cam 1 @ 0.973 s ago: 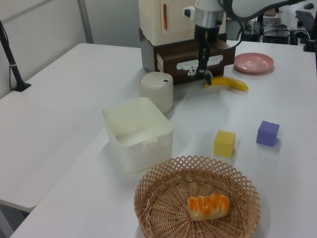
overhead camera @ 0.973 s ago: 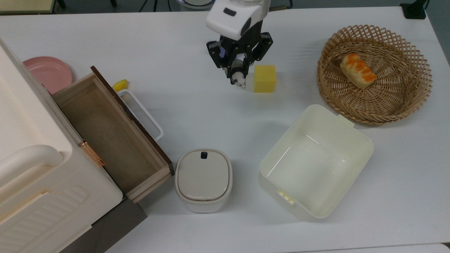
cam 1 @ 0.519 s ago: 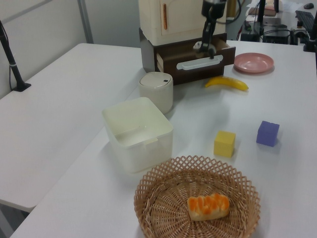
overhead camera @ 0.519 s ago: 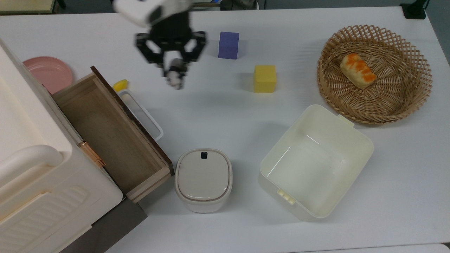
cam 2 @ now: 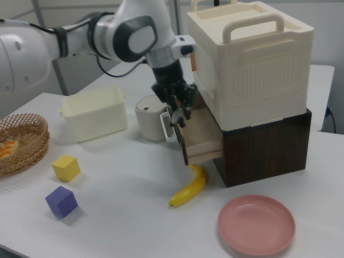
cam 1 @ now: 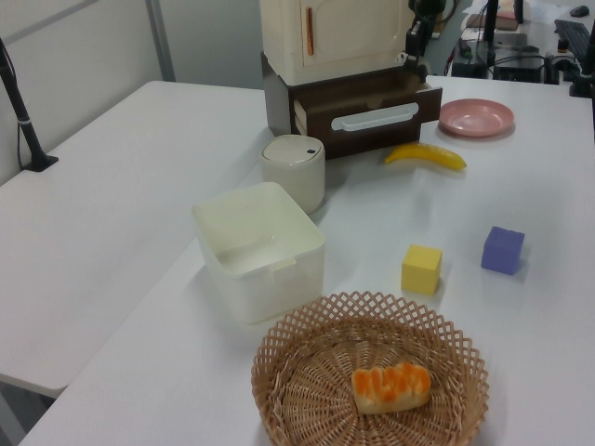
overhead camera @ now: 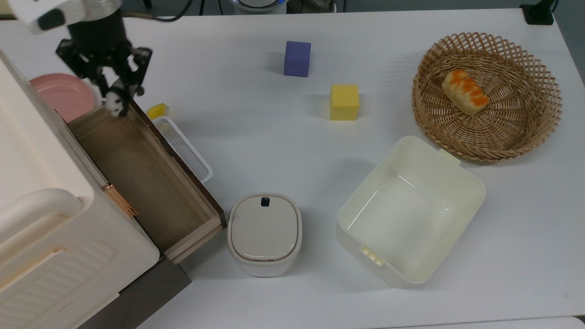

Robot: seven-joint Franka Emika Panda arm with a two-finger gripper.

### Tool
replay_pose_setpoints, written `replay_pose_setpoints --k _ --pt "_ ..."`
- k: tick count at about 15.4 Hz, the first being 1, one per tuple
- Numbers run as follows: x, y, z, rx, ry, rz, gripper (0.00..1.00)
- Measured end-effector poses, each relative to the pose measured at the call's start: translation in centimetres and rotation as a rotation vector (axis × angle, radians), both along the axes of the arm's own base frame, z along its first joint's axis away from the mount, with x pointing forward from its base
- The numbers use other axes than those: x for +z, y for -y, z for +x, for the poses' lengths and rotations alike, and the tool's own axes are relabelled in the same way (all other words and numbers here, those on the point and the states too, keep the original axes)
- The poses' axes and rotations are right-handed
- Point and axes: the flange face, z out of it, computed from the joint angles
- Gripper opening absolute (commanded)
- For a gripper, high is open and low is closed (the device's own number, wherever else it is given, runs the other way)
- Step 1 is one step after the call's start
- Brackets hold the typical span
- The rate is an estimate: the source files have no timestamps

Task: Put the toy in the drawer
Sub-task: 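Carry the panda toy over the open wooden drawer, then lower the panda toy into the drawer and open the gripper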

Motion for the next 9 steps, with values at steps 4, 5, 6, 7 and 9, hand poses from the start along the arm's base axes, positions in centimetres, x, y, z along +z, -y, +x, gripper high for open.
replay_pose_setpoints --k 4,5,6,7,9 --pt "-3.7 1.4 2.3 -0.009 0.036 -0.021 0.14" --pt "-4.5 1.4 2.7 -0.008 0.034 -0.023 0.14" --pt "-5.3 1.4 3.0 -0.011 0.027 -0.022 0.14" --pt "-5.9 1.4 3.3 -0.018 0.021 -0.020 0.15" --pt "-6.8 1.0 3.9 -0.033 0.022 -0.018 0.18"
